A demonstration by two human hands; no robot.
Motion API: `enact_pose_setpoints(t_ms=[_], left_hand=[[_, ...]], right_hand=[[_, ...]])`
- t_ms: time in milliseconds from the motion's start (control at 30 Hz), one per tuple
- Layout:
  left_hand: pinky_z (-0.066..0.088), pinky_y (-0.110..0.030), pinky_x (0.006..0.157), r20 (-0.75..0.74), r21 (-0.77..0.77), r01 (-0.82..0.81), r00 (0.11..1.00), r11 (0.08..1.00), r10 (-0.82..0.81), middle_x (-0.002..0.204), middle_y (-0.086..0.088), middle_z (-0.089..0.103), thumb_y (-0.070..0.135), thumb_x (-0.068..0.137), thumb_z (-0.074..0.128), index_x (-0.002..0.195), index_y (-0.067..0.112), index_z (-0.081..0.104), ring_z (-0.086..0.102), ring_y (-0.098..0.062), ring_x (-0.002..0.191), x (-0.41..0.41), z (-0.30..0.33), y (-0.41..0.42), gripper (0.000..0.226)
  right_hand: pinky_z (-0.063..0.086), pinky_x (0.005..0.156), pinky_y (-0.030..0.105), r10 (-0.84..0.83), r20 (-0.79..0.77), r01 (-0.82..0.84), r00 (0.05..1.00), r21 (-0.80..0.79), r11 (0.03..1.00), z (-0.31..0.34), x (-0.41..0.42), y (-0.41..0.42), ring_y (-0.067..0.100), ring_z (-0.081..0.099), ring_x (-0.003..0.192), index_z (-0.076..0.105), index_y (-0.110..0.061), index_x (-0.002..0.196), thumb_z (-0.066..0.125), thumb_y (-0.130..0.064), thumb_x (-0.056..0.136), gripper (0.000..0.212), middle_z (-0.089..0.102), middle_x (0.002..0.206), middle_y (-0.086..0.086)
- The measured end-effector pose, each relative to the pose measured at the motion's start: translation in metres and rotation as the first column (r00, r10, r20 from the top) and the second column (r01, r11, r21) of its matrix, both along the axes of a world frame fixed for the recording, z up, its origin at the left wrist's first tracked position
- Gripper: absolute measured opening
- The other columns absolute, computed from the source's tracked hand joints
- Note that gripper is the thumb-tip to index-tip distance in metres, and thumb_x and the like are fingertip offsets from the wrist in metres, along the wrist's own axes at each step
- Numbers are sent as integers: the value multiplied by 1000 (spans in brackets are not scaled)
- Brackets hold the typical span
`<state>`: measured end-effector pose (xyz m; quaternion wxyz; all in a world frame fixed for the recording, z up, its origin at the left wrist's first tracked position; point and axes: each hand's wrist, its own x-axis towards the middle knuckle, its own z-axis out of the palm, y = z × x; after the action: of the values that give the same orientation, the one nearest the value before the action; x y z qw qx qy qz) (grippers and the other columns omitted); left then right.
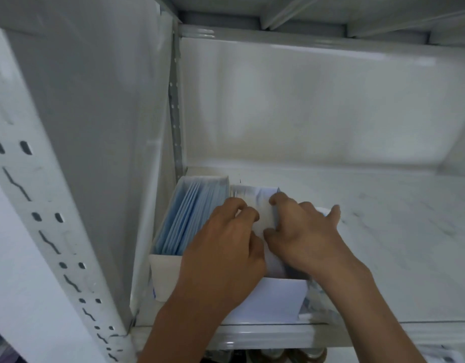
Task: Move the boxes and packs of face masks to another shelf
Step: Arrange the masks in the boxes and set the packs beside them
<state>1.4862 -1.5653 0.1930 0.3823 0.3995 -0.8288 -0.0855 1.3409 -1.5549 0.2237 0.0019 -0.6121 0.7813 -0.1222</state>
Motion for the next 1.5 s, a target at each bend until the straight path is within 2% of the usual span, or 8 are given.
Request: enact_pose_setpoints(t_ms=[200,433,600,800,967,1100,1267,1500], left_hand=[[54,-38,75,14,-71,37,999,997,-36,86,4,63,9,87,56,84,16,65,57,-14,78,9,6,10,12],[47,-22,77,62,-63,38,997,997,-34,77,7,66,10,85,52,78,17,68,58,-10,72,21,4,15,18],[52,-28,70,30,-54,-3,1000,999,5,80,6,65,13,85,56,87,17,67,59,-13,74,20,3,20,12],[51,-27,78,77,-60,15,997,998,-10,90,9,67,14,86,54,94,19,69,59,-10,81,19,0,19,18],[59,-37,86,79,-128,32,997,991,-22,99,1,74,11,88,57,104,14,72,68,-17,87,17,-5,18,23],[57,-43,96,99,-165,78,993,983,-62,109,-4,76,19,91,44,116,8,72,72,-21,97,20,-7,17,39],[39,-44,110,216,-86,114,972,990,-93,108,14,72,34,100,39,122,27,68,62,-10,106,26,3,18,36],[29,-48,118,243,-60,15,970,998,0,111,14,67,45,102,32,98,31,71,61,-8,110,22,0,21,41]], right_hand=[[45,81,33,151,48,-123,987,-366,922,7,-1,-1,23,63,97,62,-37,128,59,-32,84,44,72,96,-4],[35,93,41,231,-90,-242,969,-142,960,-9,3,3,26,57,108,58,-26,125,25,-65,89,62,69,104,2],[38,89,38,264,-14,-264,964,-80,961,-8,-3,0,28,57,103,52,-21,128,52,-40,89,42,67,95,2],[42,71,33,191,-42,-194,981,-320,928,3,-14,6,30,60,82,62,-22,124,57,-32,73,52,64,74,3],[38,83,37,172,-100,-188,980,-177,966,-2,-7,6,29,60,99,62,-23,122,52,-43,93,36,69,102,4],[30,73,38,186,-157,-224,970,-269,937,-14,-5,12,24,51,91,64,-28,92,31,-37,102,36,57,89,-5],[23,93,33,275,88,-247,957,-241,938,-15,-22,13,15,35,126,56,-40,135,43,-38,99,39,44,138,-15],[32,104,38,270,40,-246,962,-301,921,-21,-34,26,14,48,120,59,-30,134,45,-25,94,42,62,129,-13]])
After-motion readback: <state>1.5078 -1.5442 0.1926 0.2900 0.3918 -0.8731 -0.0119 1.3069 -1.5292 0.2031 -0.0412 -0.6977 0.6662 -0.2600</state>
